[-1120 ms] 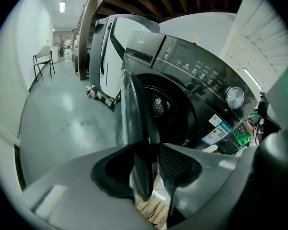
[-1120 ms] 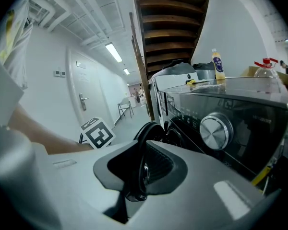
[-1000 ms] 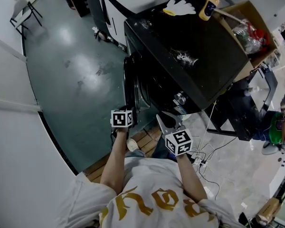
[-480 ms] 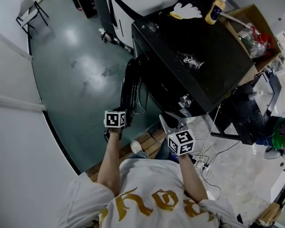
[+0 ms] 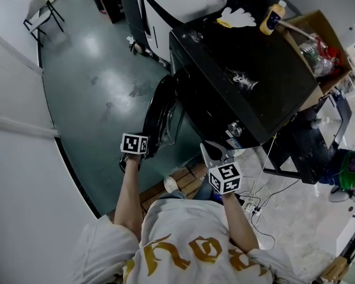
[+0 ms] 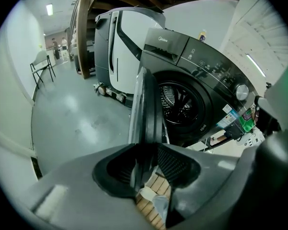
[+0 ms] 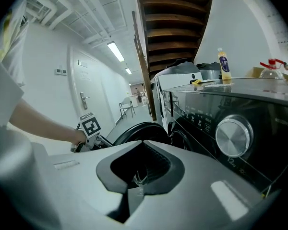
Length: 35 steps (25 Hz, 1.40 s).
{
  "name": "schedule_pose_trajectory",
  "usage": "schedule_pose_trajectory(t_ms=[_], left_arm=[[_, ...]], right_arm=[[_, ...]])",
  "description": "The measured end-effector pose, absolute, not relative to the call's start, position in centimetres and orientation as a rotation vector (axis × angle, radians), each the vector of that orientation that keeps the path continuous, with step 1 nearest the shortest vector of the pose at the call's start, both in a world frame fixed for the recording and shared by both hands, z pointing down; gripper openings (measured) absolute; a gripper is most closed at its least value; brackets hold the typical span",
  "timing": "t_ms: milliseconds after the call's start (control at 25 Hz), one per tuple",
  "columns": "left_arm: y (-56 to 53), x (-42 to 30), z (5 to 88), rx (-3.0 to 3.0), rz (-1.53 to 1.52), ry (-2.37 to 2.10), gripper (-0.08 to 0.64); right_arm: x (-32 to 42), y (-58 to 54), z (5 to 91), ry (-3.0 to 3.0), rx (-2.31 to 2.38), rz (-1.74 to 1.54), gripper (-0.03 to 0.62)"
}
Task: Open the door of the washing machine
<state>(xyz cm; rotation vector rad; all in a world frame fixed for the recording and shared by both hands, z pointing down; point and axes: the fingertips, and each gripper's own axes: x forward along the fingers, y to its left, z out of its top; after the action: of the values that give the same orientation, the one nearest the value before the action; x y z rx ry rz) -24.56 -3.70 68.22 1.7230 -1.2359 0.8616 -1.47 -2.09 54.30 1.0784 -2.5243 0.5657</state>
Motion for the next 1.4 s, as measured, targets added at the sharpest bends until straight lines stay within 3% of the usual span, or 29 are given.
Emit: schedule_pose_trajectory(t_ms=[1400], left_arm=[[-4.3, -28.0, 68.8, 1.725, 0.965, -1.283, 0.144]], right_arm=[[-3.3, -2.2, 55.4, -2.471, 1.025, 0.545, 0.008]])
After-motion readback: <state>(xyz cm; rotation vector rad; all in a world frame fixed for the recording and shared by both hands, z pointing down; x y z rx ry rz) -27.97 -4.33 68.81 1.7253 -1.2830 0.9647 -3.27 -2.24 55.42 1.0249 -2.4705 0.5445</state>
